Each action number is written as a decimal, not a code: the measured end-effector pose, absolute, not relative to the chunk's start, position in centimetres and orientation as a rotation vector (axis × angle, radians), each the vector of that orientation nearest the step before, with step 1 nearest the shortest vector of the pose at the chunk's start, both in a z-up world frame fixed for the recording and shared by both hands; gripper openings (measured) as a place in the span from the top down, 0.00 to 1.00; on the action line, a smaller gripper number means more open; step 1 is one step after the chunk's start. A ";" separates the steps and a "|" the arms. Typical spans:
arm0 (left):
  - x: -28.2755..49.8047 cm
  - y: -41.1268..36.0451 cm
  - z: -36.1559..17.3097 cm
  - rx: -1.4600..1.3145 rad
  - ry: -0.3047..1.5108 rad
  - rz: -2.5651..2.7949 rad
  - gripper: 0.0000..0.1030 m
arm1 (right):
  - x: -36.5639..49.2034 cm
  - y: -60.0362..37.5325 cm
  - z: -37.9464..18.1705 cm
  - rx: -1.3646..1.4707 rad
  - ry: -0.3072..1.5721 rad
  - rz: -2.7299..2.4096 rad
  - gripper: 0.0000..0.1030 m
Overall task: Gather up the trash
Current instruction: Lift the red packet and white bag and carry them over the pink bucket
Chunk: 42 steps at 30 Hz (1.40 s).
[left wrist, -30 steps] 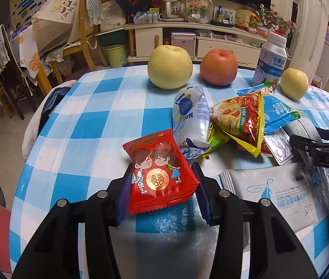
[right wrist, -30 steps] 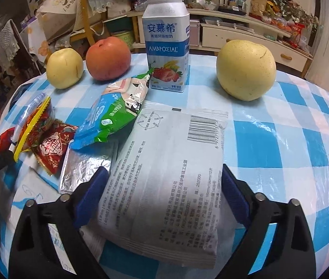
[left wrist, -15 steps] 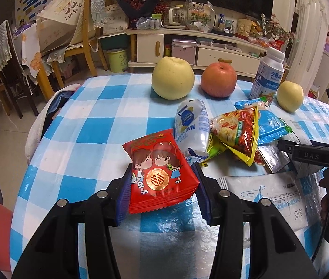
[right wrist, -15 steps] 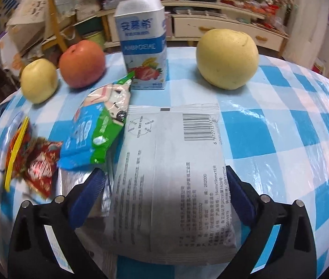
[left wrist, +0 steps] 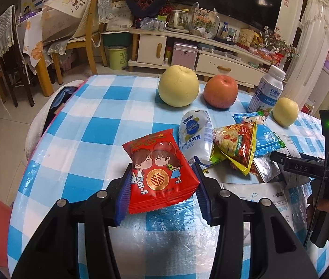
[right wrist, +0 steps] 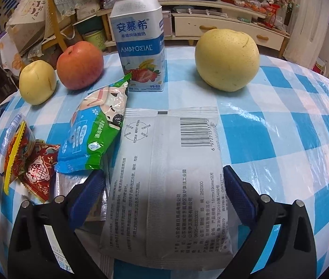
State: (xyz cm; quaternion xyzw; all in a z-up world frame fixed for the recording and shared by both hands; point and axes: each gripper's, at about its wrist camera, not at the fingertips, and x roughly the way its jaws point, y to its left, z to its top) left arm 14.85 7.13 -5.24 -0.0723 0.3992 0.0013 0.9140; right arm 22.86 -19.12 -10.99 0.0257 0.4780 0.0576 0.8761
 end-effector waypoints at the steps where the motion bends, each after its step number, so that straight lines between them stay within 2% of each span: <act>1: 14.8 7.1 -5.2 -0.150 0.822 0.003 0.51 | 22.8 -19.1 -10.9 0.051 0.991 0.133 0.06; 2: 14.8 7.1 -5.2 -0.154 0.822 0.005 0.51 | 22.6 -19.1 -10.7 0.049 0.979 0.158 0.13; 3: 14.8 7.2 -5.1 -0.157 0.821 0.006 0.51 | 22.3 -19.3 -10.5 0.055 0.973 0.174 0.24; 5: 14.7 7.2 -5.1 -0.162 0.819 0.004 0.51 | 22.2 -19.4 -10.4 0.053 0.984 0.184 0.25; 13: 14.6 7.0 -4.9 -0.158 0.811 0.001 0.51 | 20.4 -20.5 -9.5 0.042 0.935 0.150 0.28; 28: 12.7 6.8 -3.2 -0.149 0.771 -0.023 0.51 | 13.8 -21.8 -1.7 0.049 0.756 0.192 0.28; 42: 6.5 8.7 4.9 -0.096 0.641 0.035 0.51 | 8.5 -18.1 5.0 0.013 0.629 0.294 0.28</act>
